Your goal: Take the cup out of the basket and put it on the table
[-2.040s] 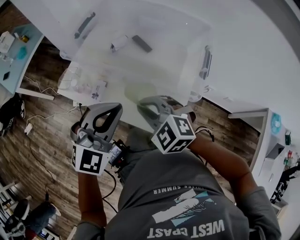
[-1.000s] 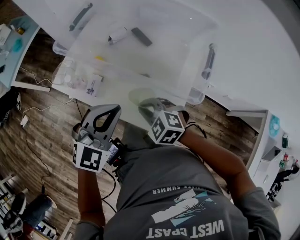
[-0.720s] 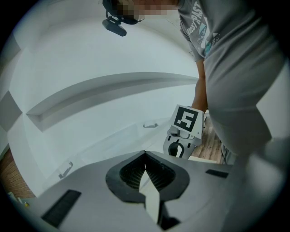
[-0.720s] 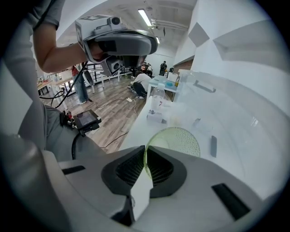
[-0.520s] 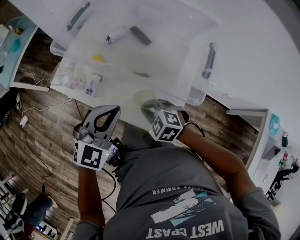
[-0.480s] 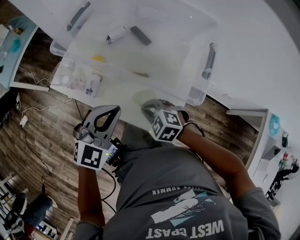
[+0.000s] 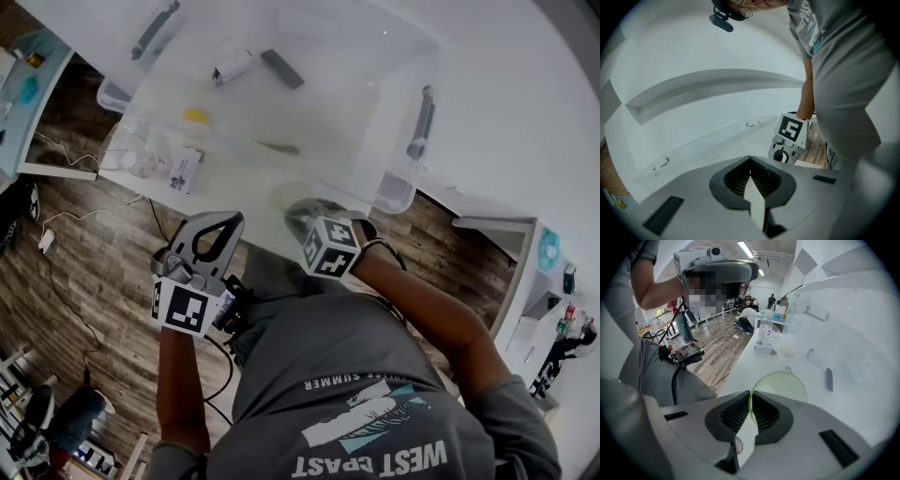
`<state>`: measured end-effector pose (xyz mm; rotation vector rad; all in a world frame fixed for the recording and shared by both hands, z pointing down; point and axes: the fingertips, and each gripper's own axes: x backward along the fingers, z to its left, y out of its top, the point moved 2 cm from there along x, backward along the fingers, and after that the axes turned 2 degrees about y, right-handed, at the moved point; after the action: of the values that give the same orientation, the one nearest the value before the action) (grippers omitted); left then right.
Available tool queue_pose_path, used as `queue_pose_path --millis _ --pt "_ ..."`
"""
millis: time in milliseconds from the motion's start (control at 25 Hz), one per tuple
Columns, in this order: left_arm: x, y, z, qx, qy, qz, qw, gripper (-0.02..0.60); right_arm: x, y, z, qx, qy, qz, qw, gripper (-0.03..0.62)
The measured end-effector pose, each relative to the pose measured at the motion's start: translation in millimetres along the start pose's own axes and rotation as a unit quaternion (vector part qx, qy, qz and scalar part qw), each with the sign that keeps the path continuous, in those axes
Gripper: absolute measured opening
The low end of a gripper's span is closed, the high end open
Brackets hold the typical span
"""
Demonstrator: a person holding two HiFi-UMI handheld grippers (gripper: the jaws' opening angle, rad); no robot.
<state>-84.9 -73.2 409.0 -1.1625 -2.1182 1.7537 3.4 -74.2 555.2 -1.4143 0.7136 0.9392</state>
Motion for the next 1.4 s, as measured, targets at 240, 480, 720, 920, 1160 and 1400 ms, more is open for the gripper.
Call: queue_pose_path --millis 240,480,720,920,1160,1400 --pt "-7.8 -8.4 -0.8 0.008 -0.010 0.004 0.9999 0.009 -15.4 -11.4 0.4 -0.004 0.015 0.021 1.000 0.028" --pt "-13.8 -13.7 -0.3 0.016 -0.018 0.007 0.9997 0.009 -27.0 -22.8 0.5 -0.008 0.028 0.045 0.999 0.028" --pt "-21.9 -19.0 2.0 0.010 -0.032 0.014 0.9993 0.009 -35.5 -30.7 -0.8 -0.012 0.040 0.061 0.997 0.028" --pt "-30.6 -23.2 2.5 0.024 -0.037 0.013 0.9989 0.009 -37.1 -29.5 -6.8 -0.012 0.042 0.066 0.997 0.028" --pt "-44.3 -26.1 2.3 0.028 -0.053 0.015 0.9980 0.009 -36.8 -27.9 -15.4 -0.019 0.035 0.059 0.997 0.028" --pt "-62.1 -27.1 -4.2 0.031 -0.083 0.018 0.9959 0.009 -34.7 -29.8 -19.5 -0.035 0.034 0.047 0.998 0.029"
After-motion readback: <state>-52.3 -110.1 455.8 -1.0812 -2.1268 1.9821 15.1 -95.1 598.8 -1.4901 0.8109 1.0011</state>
